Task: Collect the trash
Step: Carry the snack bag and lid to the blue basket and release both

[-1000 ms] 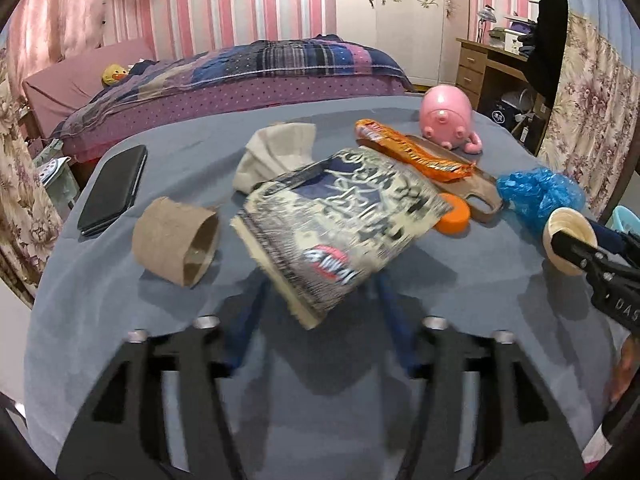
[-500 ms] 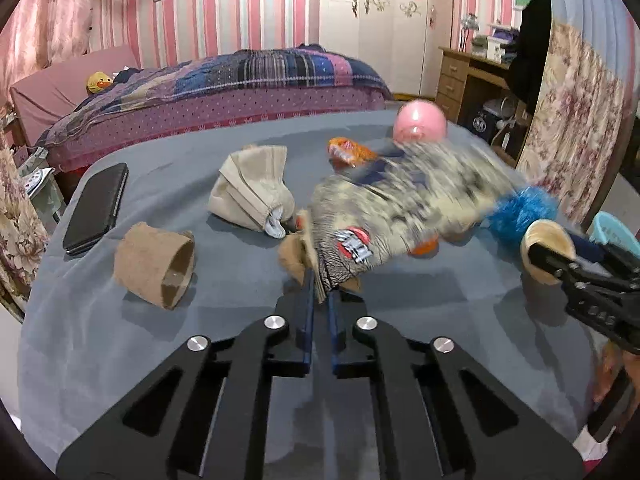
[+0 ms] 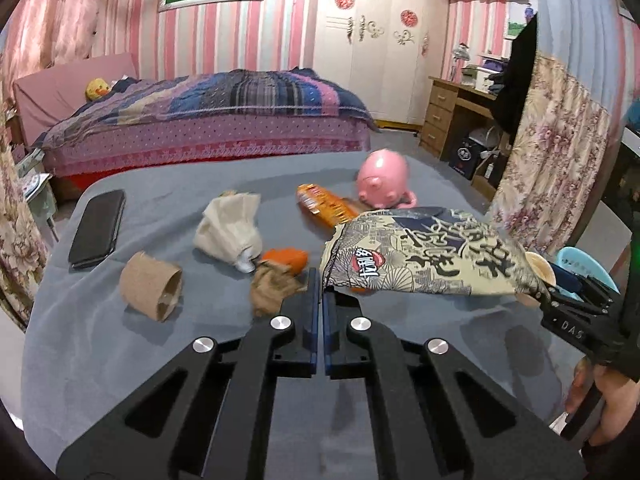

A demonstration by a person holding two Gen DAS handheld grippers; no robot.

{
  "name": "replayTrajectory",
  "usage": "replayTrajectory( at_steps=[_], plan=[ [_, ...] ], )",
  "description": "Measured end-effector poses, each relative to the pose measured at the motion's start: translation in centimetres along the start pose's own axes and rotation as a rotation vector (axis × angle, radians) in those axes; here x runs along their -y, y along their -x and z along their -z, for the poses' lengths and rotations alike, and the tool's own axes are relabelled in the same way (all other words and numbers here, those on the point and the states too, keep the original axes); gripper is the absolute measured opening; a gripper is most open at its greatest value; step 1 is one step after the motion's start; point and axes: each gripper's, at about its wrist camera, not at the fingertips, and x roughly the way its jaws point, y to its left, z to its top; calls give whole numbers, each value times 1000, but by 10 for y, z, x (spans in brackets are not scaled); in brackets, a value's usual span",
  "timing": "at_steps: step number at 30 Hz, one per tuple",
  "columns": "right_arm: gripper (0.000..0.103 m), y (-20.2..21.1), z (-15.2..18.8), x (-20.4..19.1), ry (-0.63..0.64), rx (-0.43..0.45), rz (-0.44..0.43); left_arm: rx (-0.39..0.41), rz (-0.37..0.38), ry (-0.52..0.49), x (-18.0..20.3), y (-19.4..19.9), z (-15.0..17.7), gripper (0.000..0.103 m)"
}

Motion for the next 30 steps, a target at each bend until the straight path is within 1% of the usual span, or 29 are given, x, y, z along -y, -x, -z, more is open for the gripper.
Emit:
replayTrajectory(
  at_steps=[3, 6, 9, 12, 13, 19, 23, 26, 30],
  plan=[
    [61, 12, -6, 24, -26, 19, 33, 8, 25, -16, 20, 1, -6, 0],
    [61, 21, -5, 51, -24, 26, 88, 18, 62, -37, 50, -2, -12, 0],
    [61, 32, 2, 87, -36, 26, 159, 14, 98, -57, 81, -11, -16, 0],
    [61, 41, 9, 118, -63, 23, 209, 8, 133, -83, 111, -20, -15, 0],
    [61, 45, 13, 133, -76, 22, 231, 2, 154, -96, 127, -25, -14, 0],
    [61, 65, 25, 201, -134, 19, 341, -20, 228, -150, 193, -43, -8, 0],
    [61, 77, 30, 231, -155, 25, 391, -25, 281, -195, 240, -51, -1, 0],
    [61, 86, 36, 252, -169, 33, 428, -26, 303, -241, 276, -56, 5, 0],
    [61, 93, 42, 271, -195, 40, 447, -37, 330, -288, 313, -63, 15, 0]
  ],
)
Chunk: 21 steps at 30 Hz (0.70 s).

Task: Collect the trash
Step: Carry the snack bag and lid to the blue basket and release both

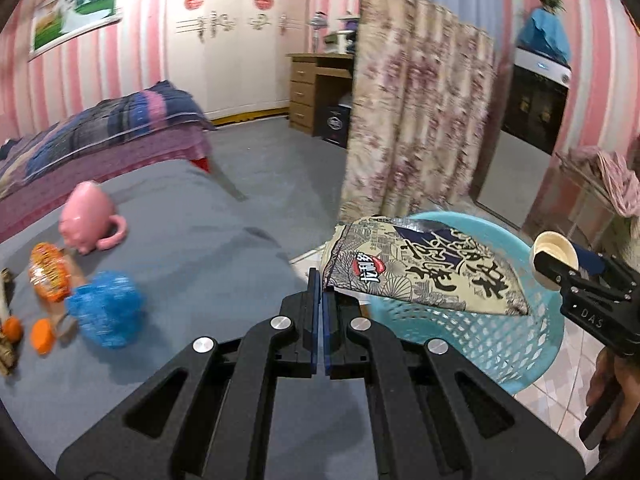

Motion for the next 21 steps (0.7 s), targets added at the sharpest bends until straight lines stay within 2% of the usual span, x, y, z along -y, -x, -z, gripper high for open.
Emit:
replayTrajectory(
  at_steps=[4, 10, 14, 16, 18, 20, 21],
  plan=[
    [61, -6, 3, 17, -18, -4, 12, -12, 5, -55, 30, -18, 1, 0],
    [61, -16, 8, 25, -37, -15, 15, -26, 12, -81, 45, -36, -1, 0],
    [61, -20, 10, 25, -41, -18, 14, -39, 62, -82, 49, -42, -6, 1],
    [61, -21, 11, 24, -39, -20, 16, -39, 71, -90, 50, -42, -7, 9],
    [61, -22, 12, 23, -39, -22, 17, -37, 68, -85, 48, -41, -6, 43],
    [61, -24, 13, 22, -40, -26, 20, -24, 60, -78, 44, -38, -4, 57],
    [61, -24, 14, 21, -39, -29, 21, -16, 58, -74, 41, -36, -3, 59]
  ],
)
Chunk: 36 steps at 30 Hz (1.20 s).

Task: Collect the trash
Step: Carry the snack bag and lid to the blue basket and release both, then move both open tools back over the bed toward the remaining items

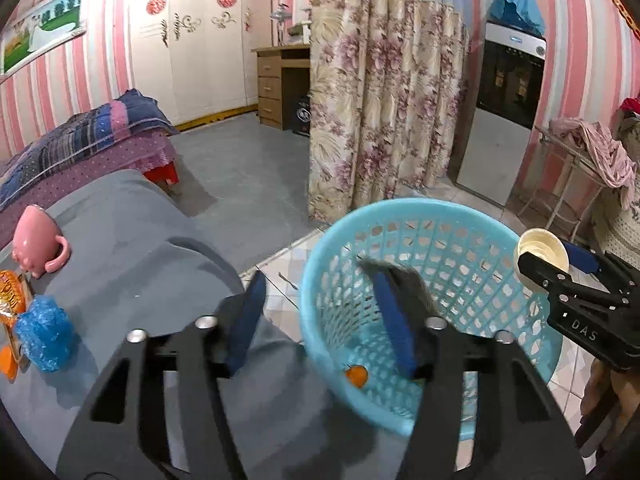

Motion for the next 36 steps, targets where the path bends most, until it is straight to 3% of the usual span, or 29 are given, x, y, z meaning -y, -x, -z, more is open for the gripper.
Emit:
replayTrajectory(
  at_steps=[2, 6, 12, 19, 21, 24, 36],
  plan=[
    [61, -2, 3, -3, 2, -7, 4, 0, -1, 10, -6, 4, 0, 64],
    [61, -5, 7, -8, -2, -16, 1, 38, -27, 57, -27, 19, -1, 84],
    [61, -12, 7, -30, -3, -17, -12, 76, -72, 85, -53, 46, 4, 93],
    [64, -20, 2, -55, 18, -11, -1, 97, -138, 144, -86, 66, 22, 95],
    [78, -17, -1, -58, 25, 8, 15, 93, -142, 167, -97, 69, 27, 95],
    [85, -14, -6, -61, 27, 13, 20, 89, -142, 209, -114, 74, 34, 95],
    [89, 4, -8, -95, 59, 13, 34, 122, -213, 222, -157, 109, 38, 96]
  ],
)
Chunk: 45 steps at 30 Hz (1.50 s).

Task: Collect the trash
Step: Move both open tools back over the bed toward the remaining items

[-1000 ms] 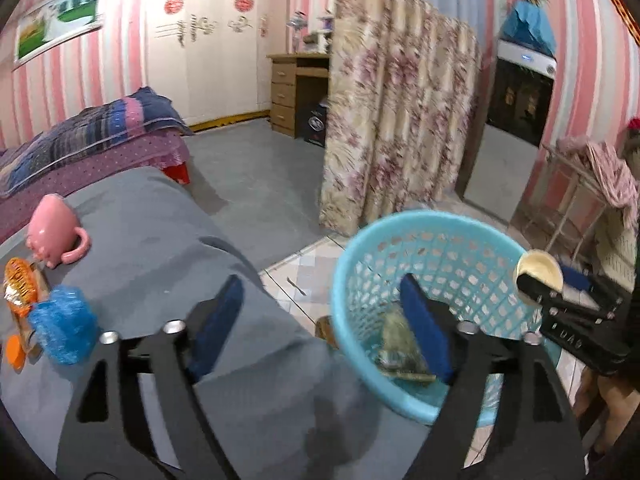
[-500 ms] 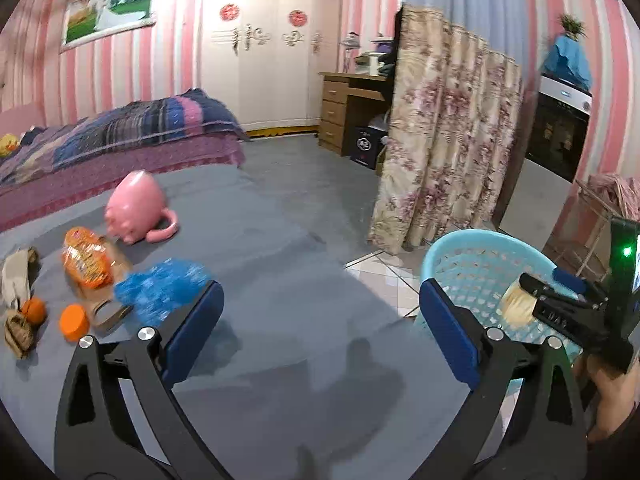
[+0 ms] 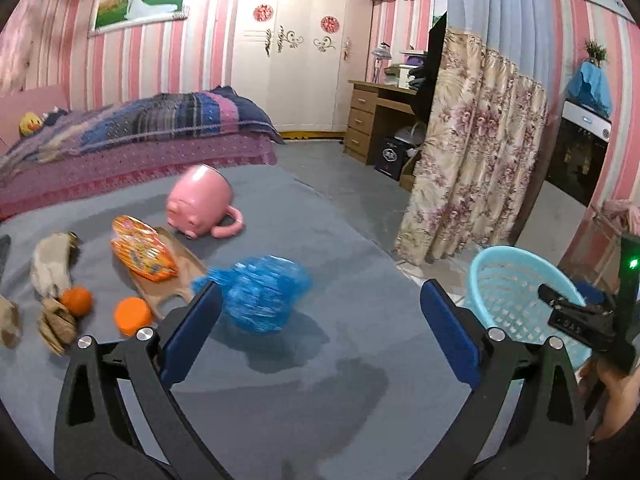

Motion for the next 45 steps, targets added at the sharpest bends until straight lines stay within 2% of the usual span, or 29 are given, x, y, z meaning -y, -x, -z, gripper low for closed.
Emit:
replayTrajectory(
  at_steps=[3, 9, 13, 17, 21, 25, 29, 36, 39, 42, 45],
  plan=[
    [94, 11, -9, -22, 21, 27, -39, 11, -22, 2, -12, 8, -3, 97],
    [95, 28, -26, -86, 65, 60, -169, 14, -85, 37, -50, 20, -8, 97],
    [95, 38, -35, -122, 109, 69, -235, 12, -156, 39, -80, 31, -7, 97],
    [97, 49, -45, -156, 114, 65, -302, -12, -157, 93, -111, 39, -6, 97],
    [97, 58, -46, -181, 91, 74, -362, -18, -190, 138, -137, 48, -2, 97],
    [97, 58, -35, -199, 129, 87, -356, -14, -229, 128, -159, 57, 1, 97],
    [97, 47, -22, -210, 167, 64, -342, -23, -264, 112, -178, 58, 6, 97],
    [97, 33, -19, -211, 173, 40, -318, -91, -241, 189, -207, 36, 22, 97],
    [99, 30, -20, -212, 193, 40, -307, -115, -226, 177, -207, 28, 29, 97],
    [99, 27, -20, -212, 213, 66, -277, -139, -246, 165, -208, 17, 35, 97],
    [99, 22, -19, -208, 198, 67, -283, -160, -250, 187, -213, 6, 39, 97]
  ],
)
